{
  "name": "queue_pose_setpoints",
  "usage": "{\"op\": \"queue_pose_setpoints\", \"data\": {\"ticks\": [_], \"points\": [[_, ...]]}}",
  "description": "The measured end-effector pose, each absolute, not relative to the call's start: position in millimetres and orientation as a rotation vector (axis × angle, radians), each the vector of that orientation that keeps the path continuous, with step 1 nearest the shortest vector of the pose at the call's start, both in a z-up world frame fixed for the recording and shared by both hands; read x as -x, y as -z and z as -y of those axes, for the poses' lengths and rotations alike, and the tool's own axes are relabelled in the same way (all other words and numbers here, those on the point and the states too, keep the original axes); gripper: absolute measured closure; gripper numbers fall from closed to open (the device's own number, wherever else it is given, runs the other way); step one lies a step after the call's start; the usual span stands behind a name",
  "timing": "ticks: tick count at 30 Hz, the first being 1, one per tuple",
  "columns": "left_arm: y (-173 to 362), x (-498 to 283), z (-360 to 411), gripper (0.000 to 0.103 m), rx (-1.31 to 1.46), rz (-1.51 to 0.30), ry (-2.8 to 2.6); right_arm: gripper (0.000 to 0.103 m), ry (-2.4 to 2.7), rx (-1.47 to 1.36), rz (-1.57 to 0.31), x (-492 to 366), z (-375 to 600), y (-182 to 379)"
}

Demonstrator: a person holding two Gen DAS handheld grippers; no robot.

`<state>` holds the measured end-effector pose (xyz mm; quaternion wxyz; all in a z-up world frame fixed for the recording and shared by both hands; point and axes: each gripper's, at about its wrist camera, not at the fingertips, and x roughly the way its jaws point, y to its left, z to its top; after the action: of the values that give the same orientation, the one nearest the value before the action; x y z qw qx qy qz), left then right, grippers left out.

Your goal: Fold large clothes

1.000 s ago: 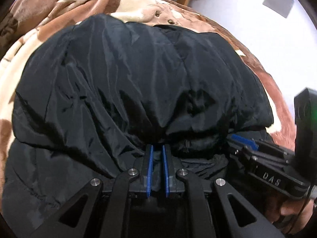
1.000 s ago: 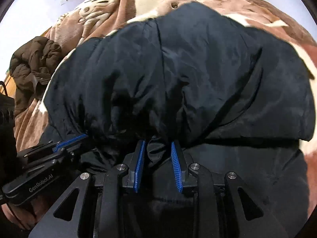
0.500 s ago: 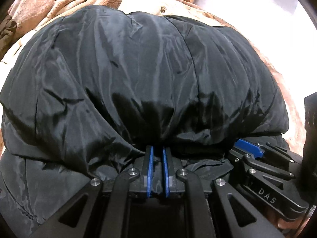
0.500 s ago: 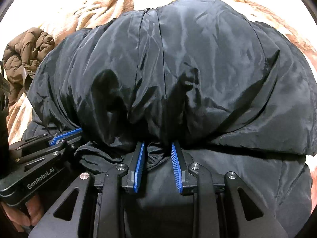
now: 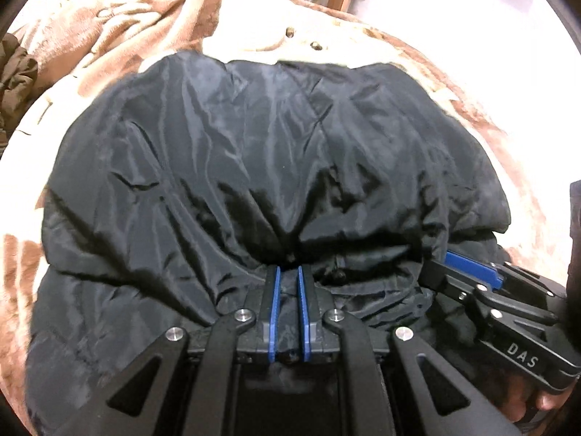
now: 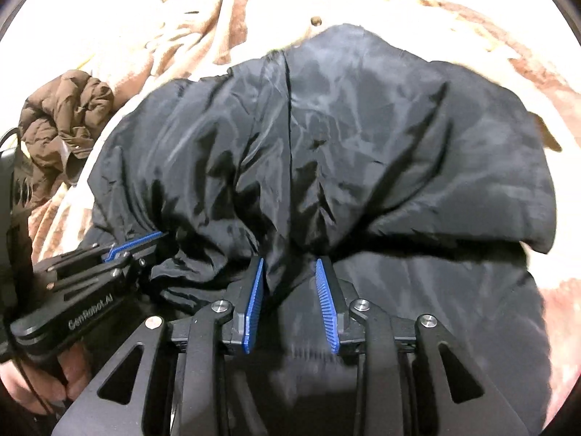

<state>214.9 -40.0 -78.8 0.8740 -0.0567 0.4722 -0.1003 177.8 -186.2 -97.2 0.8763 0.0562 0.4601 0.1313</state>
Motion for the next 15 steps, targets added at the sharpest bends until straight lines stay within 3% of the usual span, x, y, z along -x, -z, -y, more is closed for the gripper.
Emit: {"op": "queue_pose_setpoints", "data": {"ticks": [15], "points": [[29.3, -107.7, -4.9, 0.093, 0.147, -0.903, 0.193, 0.064, -0.261, -0.062, -0.851, -77.7, 212.6, 51.6]]}}
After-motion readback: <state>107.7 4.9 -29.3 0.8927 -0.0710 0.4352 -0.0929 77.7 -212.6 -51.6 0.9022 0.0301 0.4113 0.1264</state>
